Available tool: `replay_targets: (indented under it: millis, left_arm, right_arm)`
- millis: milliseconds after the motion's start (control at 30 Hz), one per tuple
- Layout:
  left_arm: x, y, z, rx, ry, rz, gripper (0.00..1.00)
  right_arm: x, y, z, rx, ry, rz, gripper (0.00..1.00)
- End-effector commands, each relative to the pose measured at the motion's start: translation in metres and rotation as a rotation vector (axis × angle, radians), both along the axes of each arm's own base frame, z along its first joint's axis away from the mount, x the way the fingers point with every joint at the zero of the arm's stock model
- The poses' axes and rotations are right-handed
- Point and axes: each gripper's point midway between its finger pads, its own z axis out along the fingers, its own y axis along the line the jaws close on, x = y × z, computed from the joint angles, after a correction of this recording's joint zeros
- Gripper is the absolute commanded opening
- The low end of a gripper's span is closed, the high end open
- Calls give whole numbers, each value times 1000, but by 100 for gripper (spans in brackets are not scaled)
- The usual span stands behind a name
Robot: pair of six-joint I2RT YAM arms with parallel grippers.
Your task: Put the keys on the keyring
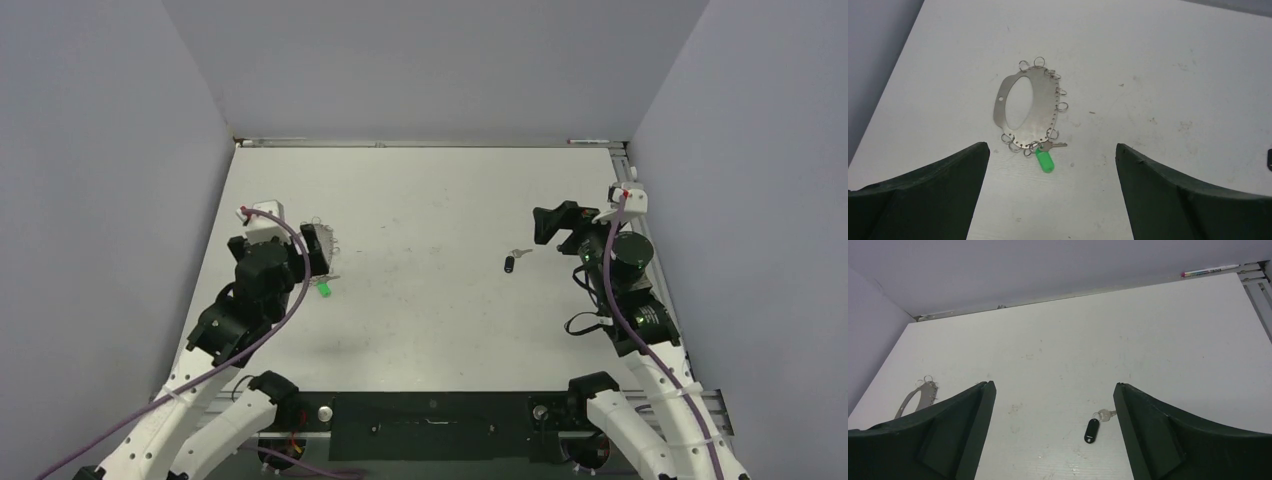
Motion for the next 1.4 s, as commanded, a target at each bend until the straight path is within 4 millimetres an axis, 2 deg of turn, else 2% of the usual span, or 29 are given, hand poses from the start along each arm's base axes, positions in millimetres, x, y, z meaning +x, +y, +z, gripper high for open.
replay_targets:
  millis: [0,67,133,300,367,500,533,600,633,700,800,900,1000,1067,1167,1300,1367]
  left_arm:
    - [-10,7,-27,49,17,-31,96]
    - [-9,2,-23,-10,-11,-68,96]
    - [-7,8,-22,-51,-15,-49,96]
    - [10,35,-52,-138,107,53,96]
    - [18,38,-62,-145,176,69,96]
    - [27,46,-57,-236,148,138,97]
    - [31,41,-53,-291,125,137,92]
    - [43,19,-46,-399,67,102,88]
    - [50,10,-45,-405,46,93,89]
    - [62,7,-44,-291,37,157,91]
    - [81,13,-66,-168,96,259,93]
    - [110,23,-91,-155,149,282,93]
    - [134,28,-110,-188,182,232,90]
    - [144,30,-124,-245,212,208,90]
    - [157,28,-133,-242,215,191,89]
    - [169,46,-148,-200,297,305,86]
    - [176,45,-156,-199,309,306,84]
  right_arm:
    - [-5,0,27,87,-119,-8,93]
    - [-6,-10,25,180,-133,-83,93]
    - [-12,-19,27,223,-151,-131,93]
    - [-20,-12,21,215,-207,-69,93]
    - [-18,-11,11,183,-188,-65,93]
    - [-1,-2,-17,82,-12,-37,93]
    - [4,0,-24,67,42,-37,93]
    - [14,5,-40,69,131,-38,95]
    - [17,9,-43,82,144,-34,96]
    - [18,20,-45,92,146,-10,98]
    - [12,31,-46,48,176,-2,98]
    - [2,35,-49,6,201,-5,98]
    - [-6,37,-53,-1,210,15,98]
    - [-10,41,-55,1,215,46,98]
    - [-14,48,-59,6,232,83,98]
    - [-15,54,-64,-2,259,102,98]
    - [-16,59,-64,-7,267,119,98]
